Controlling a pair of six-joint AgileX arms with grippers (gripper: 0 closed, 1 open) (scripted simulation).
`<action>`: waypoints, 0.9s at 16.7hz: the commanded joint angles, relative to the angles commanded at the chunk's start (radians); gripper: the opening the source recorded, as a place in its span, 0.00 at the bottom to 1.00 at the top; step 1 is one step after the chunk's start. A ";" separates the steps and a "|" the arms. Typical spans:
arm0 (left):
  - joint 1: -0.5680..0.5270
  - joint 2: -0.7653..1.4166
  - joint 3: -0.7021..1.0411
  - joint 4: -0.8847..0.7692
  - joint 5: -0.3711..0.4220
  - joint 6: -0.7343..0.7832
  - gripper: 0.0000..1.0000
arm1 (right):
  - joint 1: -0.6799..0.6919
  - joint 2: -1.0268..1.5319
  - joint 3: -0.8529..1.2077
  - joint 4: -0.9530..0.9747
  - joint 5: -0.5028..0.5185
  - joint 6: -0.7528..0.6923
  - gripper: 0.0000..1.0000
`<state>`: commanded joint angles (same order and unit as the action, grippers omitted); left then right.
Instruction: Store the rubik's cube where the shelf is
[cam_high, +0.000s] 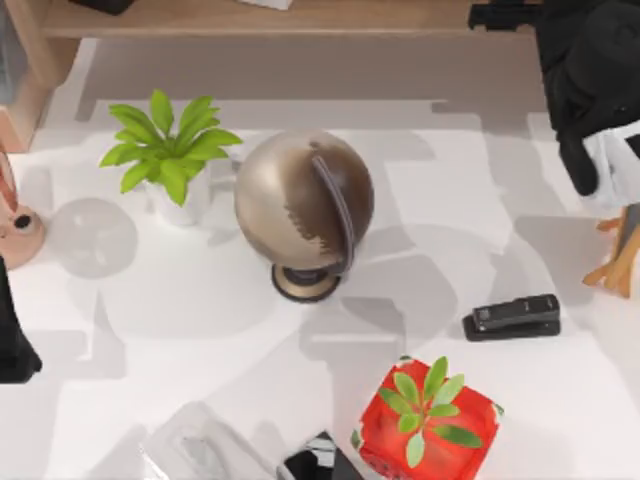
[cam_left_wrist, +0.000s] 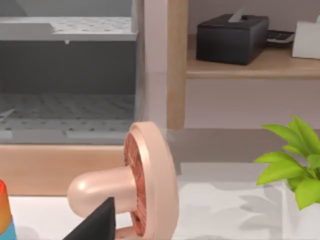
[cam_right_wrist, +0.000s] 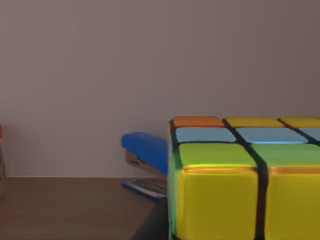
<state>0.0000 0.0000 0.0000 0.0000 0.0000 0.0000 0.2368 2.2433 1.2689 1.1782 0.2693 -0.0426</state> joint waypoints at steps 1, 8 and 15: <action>0.000 0.000 0.000 0.000 0.000 0.000 1.00 | 0.000 0.000 0.000 0.000 0.000 0.000 0.68; 0.000 0.000 0.000 0.000 0.000 0.000 1.00 | 0.000 0.000 0.000 0.000 0.000 0.000 1.00; 0.000 0.000 0.000 0.000 0.000 0.000 1.00 | 0.003 -0.001 -0.001 0.000 0.000 0.000 1.00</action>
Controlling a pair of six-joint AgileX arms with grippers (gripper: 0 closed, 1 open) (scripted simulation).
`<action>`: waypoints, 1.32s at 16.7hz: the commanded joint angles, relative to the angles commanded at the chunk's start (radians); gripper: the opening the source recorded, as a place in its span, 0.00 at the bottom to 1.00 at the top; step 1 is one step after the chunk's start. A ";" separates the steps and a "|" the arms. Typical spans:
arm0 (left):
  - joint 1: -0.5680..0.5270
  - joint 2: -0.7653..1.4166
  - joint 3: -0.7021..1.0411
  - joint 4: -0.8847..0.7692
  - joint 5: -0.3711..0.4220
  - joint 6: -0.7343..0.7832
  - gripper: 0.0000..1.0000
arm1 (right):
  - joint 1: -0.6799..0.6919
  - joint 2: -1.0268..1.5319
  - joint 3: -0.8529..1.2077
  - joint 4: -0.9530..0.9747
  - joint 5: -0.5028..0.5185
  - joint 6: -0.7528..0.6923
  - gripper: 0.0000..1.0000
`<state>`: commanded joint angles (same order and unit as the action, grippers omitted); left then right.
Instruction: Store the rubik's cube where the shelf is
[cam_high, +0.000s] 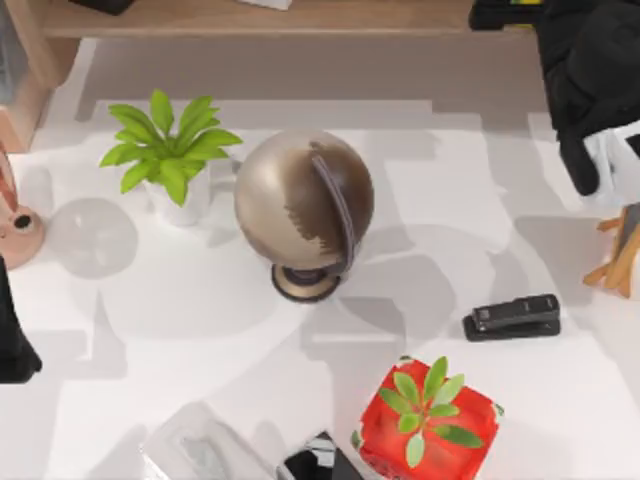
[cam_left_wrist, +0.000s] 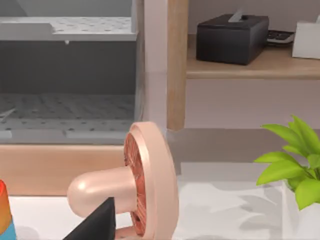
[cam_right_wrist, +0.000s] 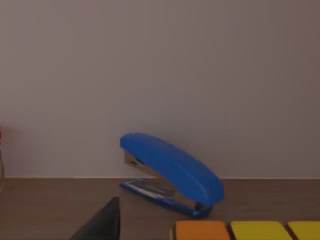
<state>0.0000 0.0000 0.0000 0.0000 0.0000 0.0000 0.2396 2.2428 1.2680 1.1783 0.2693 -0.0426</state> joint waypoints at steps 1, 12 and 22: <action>0.000 0.000 0.000 0.000 0.000 0.000 1.00 | -0.001 -0.009 -0.008 0.010 -0.010 -0.009 1.00; 0.000 0.000 0.000 0.000 0.000 0.000 1.00 | -0.268 -0.395 -0.420 0.502 -0.529 -0.568 1.00; 0.000 0.000 0.000 0.000 0.000 0.000 1.00 | -0.867 -0.387 -0.795 0.555 -0.929 -1.296 1.00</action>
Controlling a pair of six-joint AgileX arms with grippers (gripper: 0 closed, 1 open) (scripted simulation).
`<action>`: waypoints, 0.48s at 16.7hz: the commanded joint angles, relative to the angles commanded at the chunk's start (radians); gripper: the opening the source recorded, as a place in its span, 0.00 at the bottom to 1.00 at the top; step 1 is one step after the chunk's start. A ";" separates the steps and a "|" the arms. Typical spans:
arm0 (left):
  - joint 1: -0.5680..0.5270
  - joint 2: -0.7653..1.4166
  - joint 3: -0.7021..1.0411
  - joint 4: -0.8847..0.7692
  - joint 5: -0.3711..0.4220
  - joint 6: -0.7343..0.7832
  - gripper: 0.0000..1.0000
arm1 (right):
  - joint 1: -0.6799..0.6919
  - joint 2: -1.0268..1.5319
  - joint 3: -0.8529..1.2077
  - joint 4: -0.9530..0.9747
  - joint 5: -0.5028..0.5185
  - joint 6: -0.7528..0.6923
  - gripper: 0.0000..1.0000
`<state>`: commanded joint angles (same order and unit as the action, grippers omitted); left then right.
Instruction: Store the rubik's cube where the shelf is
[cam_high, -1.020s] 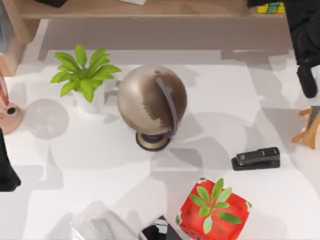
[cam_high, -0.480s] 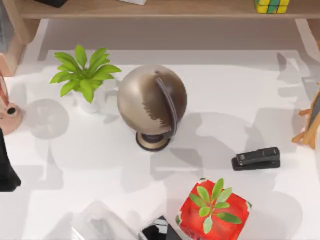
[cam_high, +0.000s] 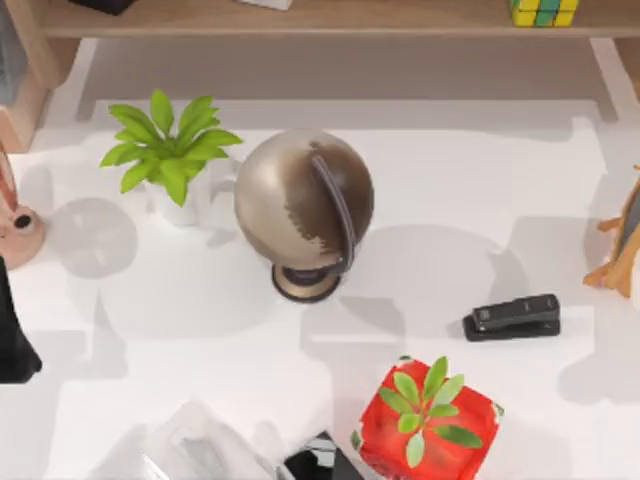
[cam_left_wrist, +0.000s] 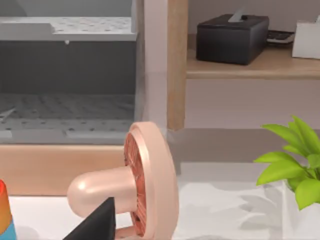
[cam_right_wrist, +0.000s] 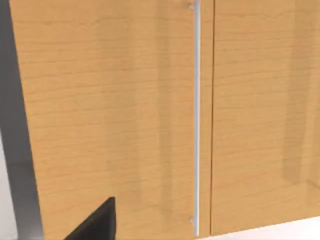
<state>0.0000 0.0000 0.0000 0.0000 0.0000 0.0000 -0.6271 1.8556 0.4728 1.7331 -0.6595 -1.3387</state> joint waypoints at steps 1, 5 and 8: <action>0.000 0.000 0.000 0.000 0.000 0.000 1.00 | -0.040 0.035 -0.018 -0.023 -0.018 -0.056 1.00; 0.000 0.000 0.000 0.000 0.000 0.000 1.00 | -0.116 0.167 -0.040 -0.110 -0.053 -0.201 1.00; 0.000 0.000 0.000 0.000 0.000 0.000 1.00 | -0.120 0.180 -0.038 -0.119 -0.055 -0.213 1.00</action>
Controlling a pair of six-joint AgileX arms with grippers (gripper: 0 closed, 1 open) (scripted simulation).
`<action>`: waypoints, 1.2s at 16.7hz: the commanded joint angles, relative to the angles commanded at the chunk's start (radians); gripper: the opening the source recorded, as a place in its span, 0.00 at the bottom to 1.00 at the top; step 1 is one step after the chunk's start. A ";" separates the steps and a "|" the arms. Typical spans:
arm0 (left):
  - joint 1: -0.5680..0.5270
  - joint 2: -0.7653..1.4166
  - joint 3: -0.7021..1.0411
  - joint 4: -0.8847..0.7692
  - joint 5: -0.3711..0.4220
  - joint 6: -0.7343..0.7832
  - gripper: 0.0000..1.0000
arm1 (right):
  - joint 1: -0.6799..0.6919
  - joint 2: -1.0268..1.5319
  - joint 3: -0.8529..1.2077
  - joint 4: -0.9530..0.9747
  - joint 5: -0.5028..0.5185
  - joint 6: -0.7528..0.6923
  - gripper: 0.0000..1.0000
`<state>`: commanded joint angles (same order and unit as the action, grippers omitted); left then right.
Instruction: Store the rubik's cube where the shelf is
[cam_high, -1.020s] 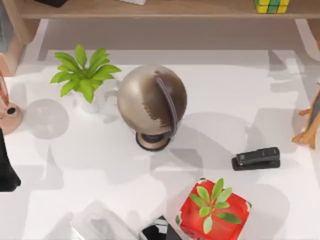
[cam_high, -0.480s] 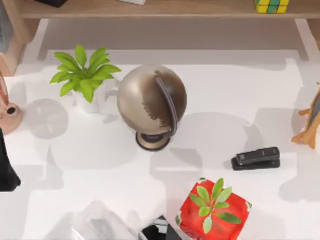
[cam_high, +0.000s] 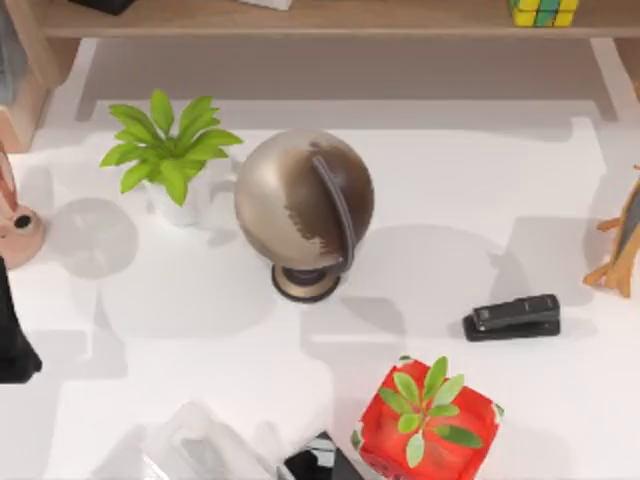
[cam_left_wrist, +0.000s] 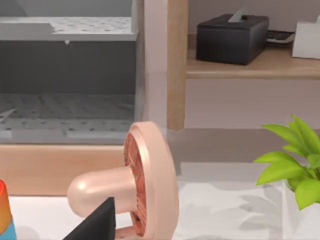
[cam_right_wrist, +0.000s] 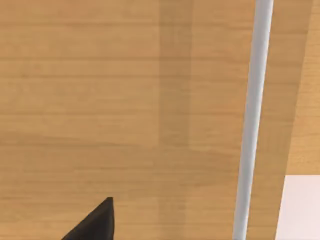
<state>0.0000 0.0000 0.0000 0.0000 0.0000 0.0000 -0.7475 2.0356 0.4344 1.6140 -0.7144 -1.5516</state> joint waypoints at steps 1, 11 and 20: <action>0.000 0.000 0.000 0.000 0.000 0.000 1.00 | 0.000 0.000 0.000 0.000 0.000 0.000 1.00; 0.000 0.000 0.000 0.000 0.000 0.000 1.00 | 0.059 0.025 0.079 -0.055 0.059 -0.001 1.00; 0.000 0.000 0.000 0.000 0.000 0.000 1.00 | 0.059 0.025 0.079 -0.055 0.059 -0.001 0.47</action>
<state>0.0000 0.0000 0.0000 0.0000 0.0000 0.0000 -0.6888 2.0607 0.5130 1.5589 -0.6554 -1.5528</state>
